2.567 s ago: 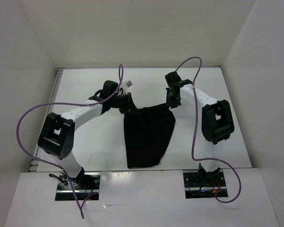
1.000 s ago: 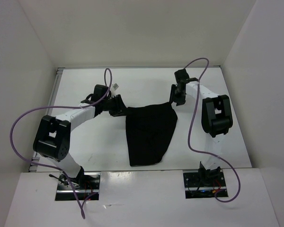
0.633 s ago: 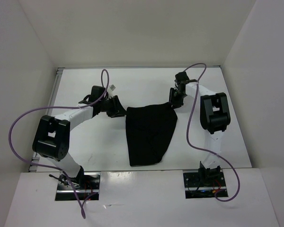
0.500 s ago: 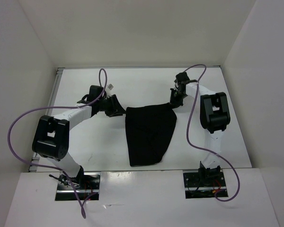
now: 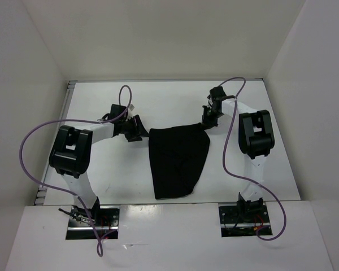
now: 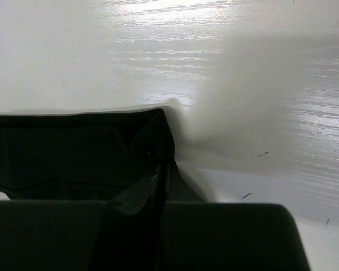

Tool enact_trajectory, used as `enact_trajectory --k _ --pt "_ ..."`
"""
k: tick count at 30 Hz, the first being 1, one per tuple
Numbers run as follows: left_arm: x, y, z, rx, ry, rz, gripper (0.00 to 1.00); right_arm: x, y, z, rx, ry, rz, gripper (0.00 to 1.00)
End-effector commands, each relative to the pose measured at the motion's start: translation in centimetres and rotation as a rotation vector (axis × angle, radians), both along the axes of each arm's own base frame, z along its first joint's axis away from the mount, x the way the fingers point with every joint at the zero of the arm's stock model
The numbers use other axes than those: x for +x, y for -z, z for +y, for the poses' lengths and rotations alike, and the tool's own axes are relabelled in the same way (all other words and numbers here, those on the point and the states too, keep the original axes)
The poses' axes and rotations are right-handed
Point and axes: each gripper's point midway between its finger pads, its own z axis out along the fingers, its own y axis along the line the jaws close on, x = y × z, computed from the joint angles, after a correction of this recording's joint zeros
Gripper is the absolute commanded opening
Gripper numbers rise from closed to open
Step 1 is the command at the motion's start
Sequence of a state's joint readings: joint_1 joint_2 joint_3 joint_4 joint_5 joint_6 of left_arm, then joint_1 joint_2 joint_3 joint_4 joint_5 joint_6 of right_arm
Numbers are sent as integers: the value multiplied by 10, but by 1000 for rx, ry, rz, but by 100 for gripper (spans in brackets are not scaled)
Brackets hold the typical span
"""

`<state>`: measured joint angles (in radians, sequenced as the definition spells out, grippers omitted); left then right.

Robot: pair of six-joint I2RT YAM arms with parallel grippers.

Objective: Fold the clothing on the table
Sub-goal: Fold the skirt

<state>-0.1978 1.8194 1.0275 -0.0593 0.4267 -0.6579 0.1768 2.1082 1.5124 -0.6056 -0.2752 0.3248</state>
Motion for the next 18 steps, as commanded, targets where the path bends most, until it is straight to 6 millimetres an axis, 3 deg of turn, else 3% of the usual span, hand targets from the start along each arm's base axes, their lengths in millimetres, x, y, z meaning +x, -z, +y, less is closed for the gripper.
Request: enact_trajectory --k 1,10,14,18 --pt "26 -5 0 -1 -25 -84 59 -6 16 4 -4 -12 27 0" --pt "37 20 -9 -69 -67 -46 52 -11 25 7 -10 -21 55 0" --pt "37 25 -38 -91 -6 -35 35 -9 22 9 0 -24 48 0" --pt "33 37 -37 -95 -22 0 0 -9 22 9 0 -24 48 0"
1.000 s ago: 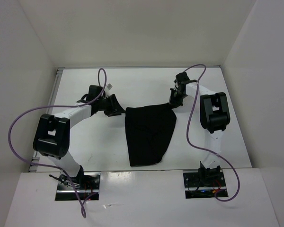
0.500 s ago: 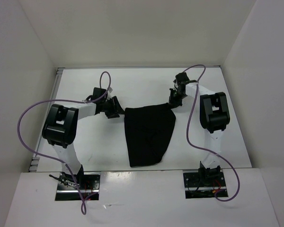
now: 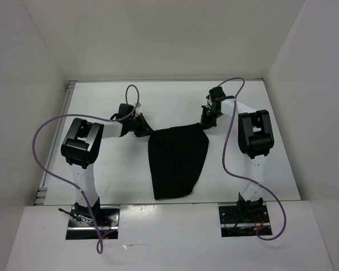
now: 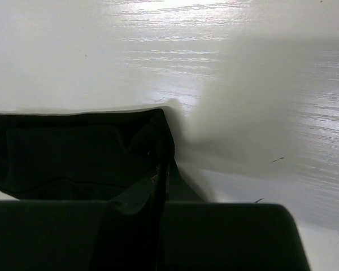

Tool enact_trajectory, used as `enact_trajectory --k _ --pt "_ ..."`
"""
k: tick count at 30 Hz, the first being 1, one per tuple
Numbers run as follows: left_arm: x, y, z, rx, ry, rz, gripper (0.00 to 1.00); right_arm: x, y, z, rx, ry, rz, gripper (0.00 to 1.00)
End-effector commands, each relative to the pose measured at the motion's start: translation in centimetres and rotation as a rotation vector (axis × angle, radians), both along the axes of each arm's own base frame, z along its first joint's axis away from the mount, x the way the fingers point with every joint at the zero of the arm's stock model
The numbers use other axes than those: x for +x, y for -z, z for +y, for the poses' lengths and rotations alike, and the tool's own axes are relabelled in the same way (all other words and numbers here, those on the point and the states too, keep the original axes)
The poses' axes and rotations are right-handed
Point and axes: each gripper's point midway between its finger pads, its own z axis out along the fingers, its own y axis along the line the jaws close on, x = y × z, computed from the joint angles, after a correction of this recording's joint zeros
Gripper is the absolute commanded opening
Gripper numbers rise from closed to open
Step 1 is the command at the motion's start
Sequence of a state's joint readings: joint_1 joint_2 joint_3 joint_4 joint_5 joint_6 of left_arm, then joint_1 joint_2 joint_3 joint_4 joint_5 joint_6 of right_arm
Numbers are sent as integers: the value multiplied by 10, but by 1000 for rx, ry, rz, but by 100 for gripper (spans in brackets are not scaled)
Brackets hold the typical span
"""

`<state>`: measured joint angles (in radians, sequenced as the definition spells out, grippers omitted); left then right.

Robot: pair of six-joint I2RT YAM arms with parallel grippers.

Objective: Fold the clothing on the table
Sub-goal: Fold the skirt

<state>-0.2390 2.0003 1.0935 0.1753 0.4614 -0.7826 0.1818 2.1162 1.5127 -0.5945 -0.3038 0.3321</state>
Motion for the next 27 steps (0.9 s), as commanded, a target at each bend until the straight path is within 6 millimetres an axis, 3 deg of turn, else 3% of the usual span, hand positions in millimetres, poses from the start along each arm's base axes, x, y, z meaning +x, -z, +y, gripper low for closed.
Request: enact_trajectory --k 1,2,3,4,6,9,12,16,18,19,20,21,22,23,25,26,27 --pt "-7 19 -2 9 -7 45 0 -8 21 1 -29 -16 44 0" --pt "-4 4 -5 -14 7 10 0 -6 16 0 -35 -13 29 0" --pt "-1 -3 7 -32 -24 13 0 -7 12 0 -34 -12 27 0" --pt "4 -27 9 -60 -32 -38 0 -4 3 -2 -45 -6 2 0" --pt "11 -52 26 -63 -63 -86 0 1 -8 -9 -54 22 -25 0" --pt "12 -113 40 -30 -57 -192 0 6 -29 -17 -41 62 -57 0" --pt "14 -157 50 -28 -80 -278 0 4 -54 -18 -32 63 -104 0" --pt "15 -187 54 -54 -74 -341 0 3 -84 -14 5 63 -163 0" --pt "16 -188 48 -79 -39 -334 0 9 -105 -11 23 58 -207 0" --pt "22 -201 46 -91 -28 -362 0 11 -117 -11 28 58 -231 0" --pt "26 -210 43 -102 -15 -380 0 24 -138 -8 38 59 -286 0" --pt "30 -214 45 -119 0 -369 0 24 -154 -8 42 59 -303 0" --pt "35 -233 50 -127 -2 -400 0 28 -174 -8 50 59 -345 0" --pt "48 -274 52 -132 8 -489 0 39 -212 -6 67 59 -430 0" --pt "49 -315 58 -133 19 -552 0 42 -278 -5 94 60 -572 0" --pt "46 -361 65 -123 17 -655 0 42 -299 -8 93 69 -622 0" --pt "45 -375 65 -116 22 -687 0 37 -322 -10 95 77 -677 0"
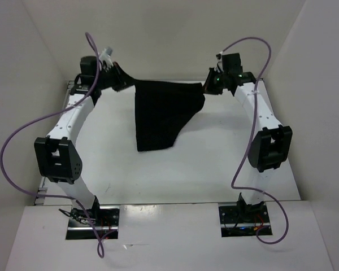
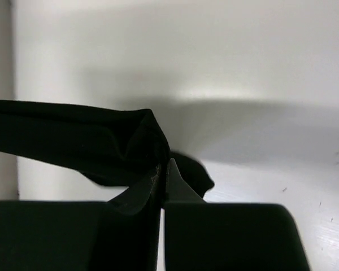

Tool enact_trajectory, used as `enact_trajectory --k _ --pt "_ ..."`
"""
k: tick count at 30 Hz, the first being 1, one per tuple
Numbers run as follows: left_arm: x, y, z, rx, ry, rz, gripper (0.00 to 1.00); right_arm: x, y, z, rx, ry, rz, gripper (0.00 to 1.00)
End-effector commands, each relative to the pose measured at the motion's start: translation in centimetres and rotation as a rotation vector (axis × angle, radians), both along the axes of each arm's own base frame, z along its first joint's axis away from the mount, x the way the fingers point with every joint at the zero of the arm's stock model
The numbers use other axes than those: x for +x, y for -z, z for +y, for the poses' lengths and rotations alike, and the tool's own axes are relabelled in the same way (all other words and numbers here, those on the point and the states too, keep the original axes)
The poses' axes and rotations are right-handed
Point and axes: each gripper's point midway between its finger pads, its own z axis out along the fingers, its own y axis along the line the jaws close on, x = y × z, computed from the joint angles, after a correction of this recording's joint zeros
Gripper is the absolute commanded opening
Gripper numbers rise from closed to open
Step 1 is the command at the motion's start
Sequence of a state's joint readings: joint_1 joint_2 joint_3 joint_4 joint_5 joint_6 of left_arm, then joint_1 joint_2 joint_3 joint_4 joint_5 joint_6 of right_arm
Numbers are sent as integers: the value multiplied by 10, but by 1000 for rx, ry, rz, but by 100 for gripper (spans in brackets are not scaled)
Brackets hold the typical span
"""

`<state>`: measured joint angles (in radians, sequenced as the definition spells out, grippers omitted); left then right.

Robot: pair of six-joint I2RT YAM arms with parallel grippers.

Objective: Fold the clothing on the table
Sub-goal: Fold the skirt

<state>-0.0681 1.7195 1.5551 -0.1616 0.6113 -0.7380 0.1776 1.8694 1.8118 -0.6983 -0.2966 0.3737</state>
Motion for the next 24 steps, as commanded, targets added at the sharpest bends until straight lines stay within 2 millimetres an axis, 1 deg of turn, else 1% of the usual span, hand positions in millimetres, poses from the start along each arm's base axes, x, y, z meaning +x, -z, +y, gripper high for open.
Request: enact_trajectory --k 1,2,3,4,5,6,7,8,9,10,11,12,13,14,15,16,17,18,19,20,21,22,23,24 --pt "-14 -124 17 11 14 -300 0 -16 -130 -19 4 41 -280 0" --pt "-15 -127 22 11 10 -294 0 -18 -133 -19 4 41 -280 0" --pt "-23 -133 18 3 38 -306 0 -24 -138 -18 5 28 -289 0" --pt "-26 -125 21 0 42 -285 0 -28 -139 -19 4 27 -284 0" --pt "-33 -134 20 -16 38 -319 0 -33 -134 -20 -6 22 -273 0" --pt "-36 -127 20 -17 38 -315 0 -36 -130 -21 -7 21 -263 0" --pt "-37 -100 22 -13 20 -259 0 -43 -122 -22 -17 16 -251 0" --pt "-44 -98 22 -12 20 -261 0 -48 -116 -23 -19 15 -236 0" --pt "-48 -89 22 -13 20 -240 0 -51 -113 -24 -19 15 -234 0" --pt "-54 -89 25 -14 19 -249 0 -60 -105 -25 -22 15 -219 0" --pt "-58 -75 25 -15 19 -216 0 -64 -100 -26 -31 8 -214 0" --pt "-61 -74 25 -15 19 -214 0 -69 -91 -27 -35 7 -192 0" --pt "-67 -82 25 -14 19 -235 0 -75 -97 -28 -32 8 -208 0" --pt "-68 -81 27 -17 23 -226 0 -81 -101 -26 -20 -6 -210 0" --pt "-72 -96 27 -16 24 -258 0 -86 -102 -24 -11 -18 -210 0" --pt "-78 -101 26 -13 36 -258 0 -97 -112 -20 12 -44 -224 0" --pt "-85 -111 29 -7 41 -280 0 -105 -115 -20 20 -54 -222 0" --pt "-89 -119 28 -6 41 -297 0 -112 -119 -15 35 -68 -226 0" --pt "-101 -130 26 -9 57 -328 0 -119 -123 -16 36 -68 -229 0" --pt "-108 -140 28 -10 68 -354 0 -133 -127 -14 58 -78 -228 0" --pt "-118 -147 27 -17 67 -361 0 -139 -131 -14 66 -87 -239 0" --pt "-123 -149 26 -20 77 -361 0 -144 -133 -14 78 -79 -239 0" --pt "-124 -147 27 -23 84 -352 0 -154 -136 -15 92 -69 -246 0" --pt "-125 -146 27 -23 84 -343 0 -157 -135 -16 92 -69 -246 0"
